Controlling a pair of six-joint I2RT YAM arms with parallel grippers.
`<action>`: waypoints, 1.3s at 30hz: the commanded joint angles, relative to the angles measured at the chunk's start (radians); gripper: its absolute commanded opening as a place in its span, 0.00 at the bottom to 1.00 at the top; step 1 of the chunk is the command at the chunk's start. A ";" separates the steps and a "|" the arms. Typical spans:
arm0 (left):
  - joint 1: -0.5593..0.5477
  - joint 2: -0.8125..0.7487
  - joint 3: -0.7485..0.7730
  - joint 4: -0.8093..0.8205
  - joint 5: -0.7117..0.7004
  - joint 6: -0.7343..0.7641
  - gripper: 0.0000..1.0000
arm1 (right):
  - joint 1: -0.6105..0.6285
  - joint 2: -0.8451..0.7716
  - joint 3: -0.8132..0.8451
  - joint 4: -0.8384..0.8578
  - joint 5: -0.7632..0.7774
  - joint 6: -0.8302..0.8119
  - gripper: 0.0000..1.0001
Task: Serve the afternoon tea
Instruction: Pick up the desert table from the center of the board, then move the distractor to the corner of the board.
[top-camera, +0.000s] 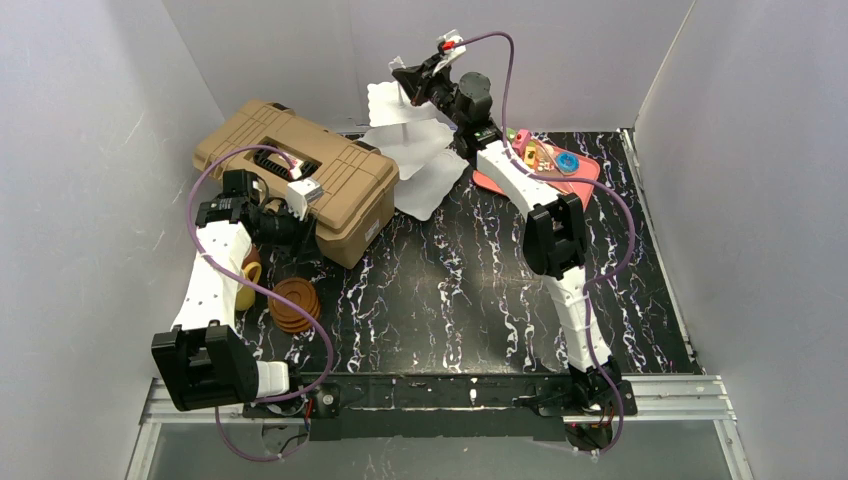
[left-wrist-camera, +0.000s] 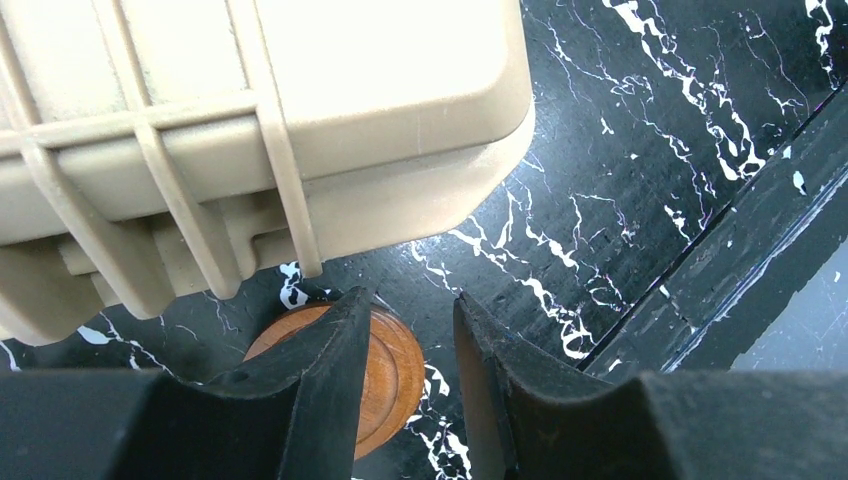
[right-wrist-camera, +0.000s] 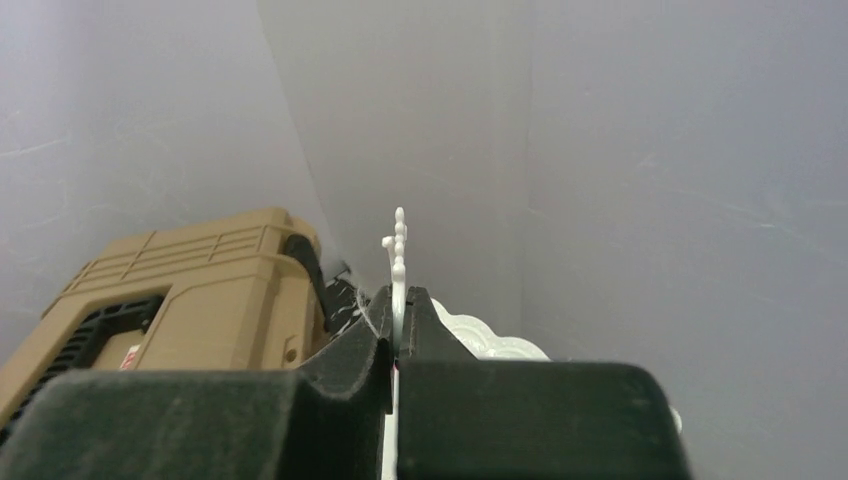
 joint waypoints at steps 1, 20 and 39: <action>-0.010 0.011 0.000 -0.008 0.048 -0.004 0.35 | 0.001 -0.087 -0.054 0.035 0.066 -0.033 0.01; -0.106 0.115 0.005 0.234 -0.102 -0.147 0.34 | -0.001 -0.383 -0.205 0.045 0.168 -0.115 0.01; -0.161 0.367 0.260 0.320 -0.134 -0.227 0.35 | -0.001 -0.692 -0.441 -0.057 0.275 -0.250 0.01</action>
